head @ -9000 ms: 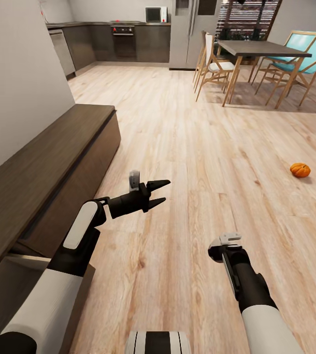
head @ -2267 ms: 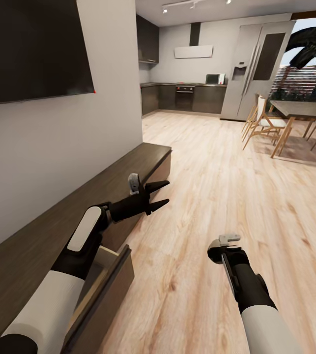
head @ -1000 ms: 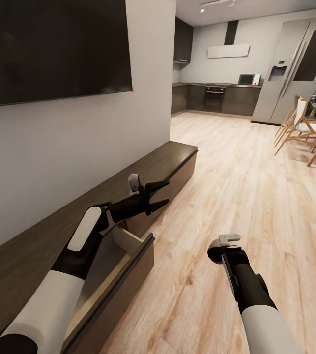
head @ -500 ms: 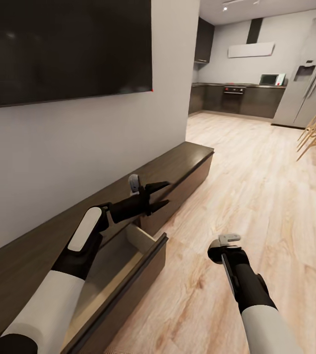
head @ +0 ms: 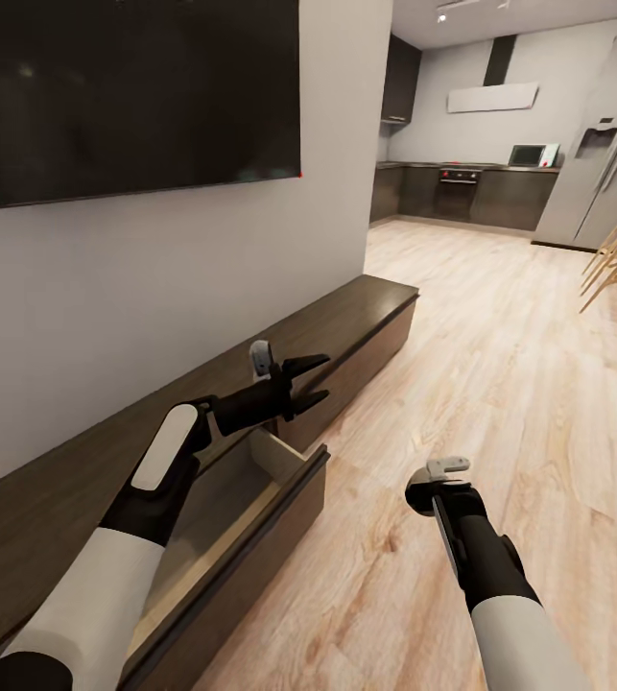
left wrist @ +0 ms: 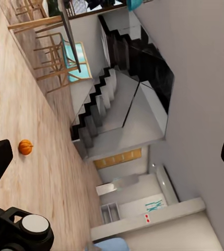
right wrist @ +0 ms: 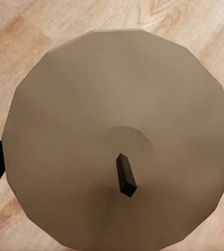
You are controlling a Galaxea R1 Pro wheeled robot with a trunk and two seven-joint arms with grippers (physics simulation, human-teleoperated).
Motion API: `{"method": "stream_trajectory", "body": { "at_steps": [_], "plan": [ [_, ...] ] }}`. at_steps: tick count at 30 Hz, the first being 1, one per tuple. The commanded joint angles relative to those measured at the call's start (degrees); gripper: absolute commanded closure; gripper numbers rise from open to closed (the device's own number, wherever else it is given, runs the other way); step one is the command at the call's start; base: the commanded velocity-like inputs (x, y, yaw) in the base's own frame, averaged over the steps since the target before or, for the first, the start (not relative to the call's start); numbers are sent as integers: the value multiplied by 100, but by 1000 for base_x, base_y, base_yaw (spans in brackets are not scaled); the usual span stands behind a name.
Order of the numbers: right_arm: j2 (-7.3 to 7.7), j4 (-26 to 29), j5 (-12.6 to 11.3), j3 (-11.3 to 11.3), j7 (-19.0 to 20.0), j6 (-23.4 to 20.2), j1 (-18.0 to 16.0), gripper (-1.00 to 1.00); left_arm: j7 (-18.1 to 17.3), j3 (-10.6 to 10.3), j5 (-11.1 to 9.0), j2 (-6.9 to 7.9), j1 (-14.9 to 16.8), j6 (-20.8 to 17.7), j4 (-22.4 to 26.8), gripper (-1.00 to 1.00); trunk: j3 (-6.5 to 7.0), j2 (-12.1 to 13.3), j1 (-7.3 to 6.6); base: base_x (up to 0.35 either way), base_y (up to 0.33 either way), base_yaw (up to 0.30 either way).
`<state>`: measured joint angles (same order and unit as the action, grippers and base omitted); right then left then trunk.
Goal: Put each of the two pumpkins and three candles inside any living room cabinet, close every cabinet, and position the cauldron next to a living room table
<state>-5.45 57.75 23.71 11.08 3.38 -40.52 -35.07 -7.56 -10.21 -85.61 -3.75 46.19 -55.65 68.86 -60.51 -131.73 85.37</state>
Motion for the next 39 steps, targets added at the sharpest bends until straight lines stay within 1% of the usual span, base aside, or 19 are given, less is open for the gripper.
{"method": "stream_trajectory", "body": {
  "at_steps": [1,6,10,13,15,18,39],
  "plan": [
    [0,0,2,0,-4,0,0,100,0,0,0,1,1,0,-1,-100,0,0,0,-13,0,0],
    [0,0,2,0,-4,0,0,100,-8,1,-1,8,-1,-2,-4,-100,0,0,0,-4,1,0],
    [0,0,2,0,-4,0,0,100,-255,1,10,19,-2,1,-14,-100,0,0,0,0,114,0],
    [0,0,2,0,-4,0,0,100,-455,2,15,22,-2,1,-180,-100,0,0,0,0,97,0],
    [0,1,2,0,-1,0,0,100,-512,6,12,23,2,1,-336,-100,0,0,0,0,31,0],
    [0,0,6,0,-4,0,0,100,-543,9,10,23,3,1,-429,-100,0,0,0,0,11,45],
    [0,0,4,0,-4,0,0,100,-556,10,12,7,4,1,-422,-100,0,0,0,0,0,255]
  ]
}}
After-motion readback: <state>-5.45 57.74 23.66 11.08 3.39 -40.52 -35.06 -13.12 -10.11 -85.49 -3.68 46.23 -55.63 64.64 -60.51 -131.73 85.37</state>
